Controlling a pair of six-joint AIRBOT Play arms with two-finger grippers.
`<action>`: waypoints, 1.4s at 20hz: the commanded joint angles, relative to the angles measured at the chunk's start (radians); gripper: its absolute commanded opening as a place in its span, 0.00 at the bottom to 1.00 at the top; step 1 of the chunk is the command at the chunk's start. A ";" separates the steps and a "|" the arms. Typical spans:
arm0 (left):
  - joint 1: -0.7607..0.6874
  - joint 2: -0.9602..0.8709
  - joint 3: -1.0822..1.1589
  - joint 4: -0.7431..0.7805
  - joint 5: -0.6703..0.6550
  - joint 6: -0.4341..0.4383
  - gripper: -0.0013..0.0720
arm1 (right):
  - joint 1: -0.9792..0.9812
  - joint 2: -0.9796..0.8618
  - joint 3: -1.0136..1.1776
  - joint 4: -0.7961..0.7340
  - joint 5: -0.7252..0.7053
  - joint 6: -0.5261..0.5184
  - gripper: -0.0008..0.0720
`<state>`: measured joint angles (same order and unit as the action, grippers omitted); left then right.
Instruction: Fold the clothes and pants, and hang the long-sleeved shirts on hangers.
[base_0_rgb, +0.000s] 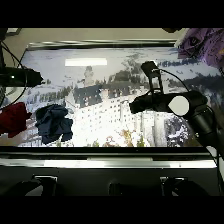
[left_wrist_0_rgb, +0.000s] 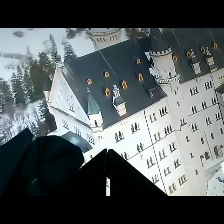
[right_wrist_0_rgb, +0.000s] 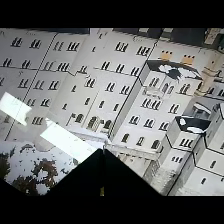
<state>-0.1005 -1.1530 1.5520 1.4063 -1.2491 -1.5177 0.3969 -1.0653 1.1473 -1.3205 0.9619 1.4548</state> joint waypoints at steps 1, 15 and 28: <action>0.000 -0.002 0.000 0.000 0.006 -0.001 0.10 | 0.001 0.000 0.001 0.000 0.000 0.000 0.05; 0.045 -0.043 -0.599 0.210 0.014 -0.362 1.00 | 0.001 0.000 0.001 0.000 0.000 0.000 0.05; 0.041 -0.213 -0.700 0.095 0.296 -0.401 0.04 | 0.001 0.000 0.001 0.000 0.001 0.000 0.05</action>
<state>-0.0566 -1.3388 0.8566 1.6199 -0.9932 -1.9278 0.3973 -1.0653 1.1473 -1.3205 0.9630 1.4544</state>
